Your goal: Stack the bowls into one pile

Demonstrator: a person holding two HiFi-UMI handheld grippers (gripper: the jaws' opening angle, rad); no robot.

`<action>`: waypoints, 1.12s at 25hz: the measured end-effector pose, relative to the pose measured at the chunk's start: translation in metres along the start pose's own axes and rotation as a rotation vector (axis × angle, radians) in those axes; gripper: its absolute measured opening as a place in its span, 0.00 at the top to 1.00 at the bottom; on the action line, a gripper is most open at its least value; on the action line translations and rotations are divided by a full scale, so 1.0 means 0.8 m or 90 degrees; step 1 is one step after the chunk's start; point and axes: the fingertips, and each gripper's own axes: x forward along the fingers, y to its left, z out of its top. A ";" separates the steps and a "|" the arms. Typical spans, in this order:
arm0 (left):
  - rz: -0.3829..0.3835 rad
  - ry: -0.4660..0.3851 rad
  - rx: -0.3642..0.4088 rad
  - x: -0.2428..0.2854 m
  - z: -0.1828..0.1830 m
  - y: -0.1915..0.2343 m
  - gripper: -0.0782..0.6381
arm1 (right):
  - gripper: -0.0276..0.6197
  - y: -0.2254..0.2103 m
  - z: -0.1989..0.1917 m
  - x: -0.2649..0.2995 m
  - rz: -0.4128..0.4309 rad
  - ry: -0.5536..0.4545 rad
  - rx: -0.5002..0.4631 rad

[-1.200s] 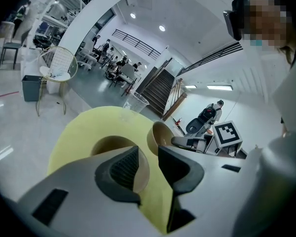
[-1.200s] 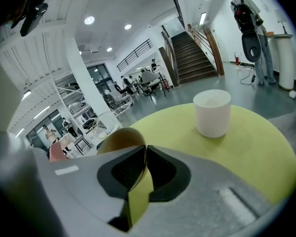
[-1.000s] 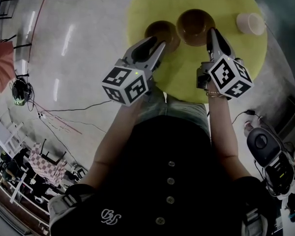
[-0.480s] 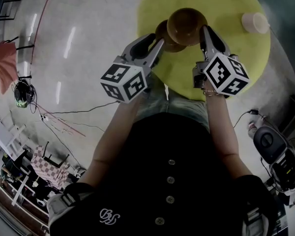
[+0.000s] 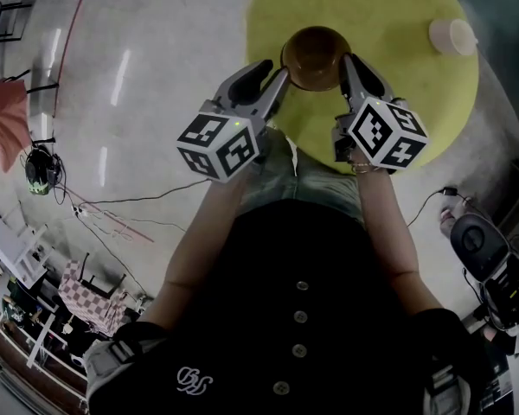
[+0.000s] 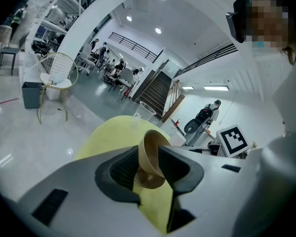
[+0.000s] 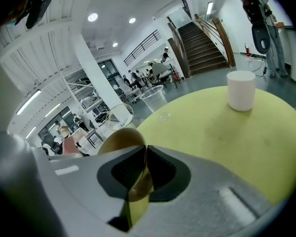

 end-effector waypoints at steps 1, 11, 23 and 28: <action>0.000 0.001 -0.001 -0.001 -0.001 0.001 0.71 | 0.93 0.000 -0.002 0.001 -0.003 0.002 0.001; 0.004 0.013 -0.013 0.009 0.009 0.029 0.71 | 0.92 -0.003 -0.015 0.028 -0.029 0.048 0.007; -0.007 0.021 -0.005 0.009 -0.006 0.018 0.71 | 0.84 -0.008 -0.030 0.016 -0.035 0.049 0.001; -0.023 0.028 0.008 0.007 -0.005 0.021 0.71 | 0.83 -0.003 -0.028 0.017 -0.034 0.031 0.009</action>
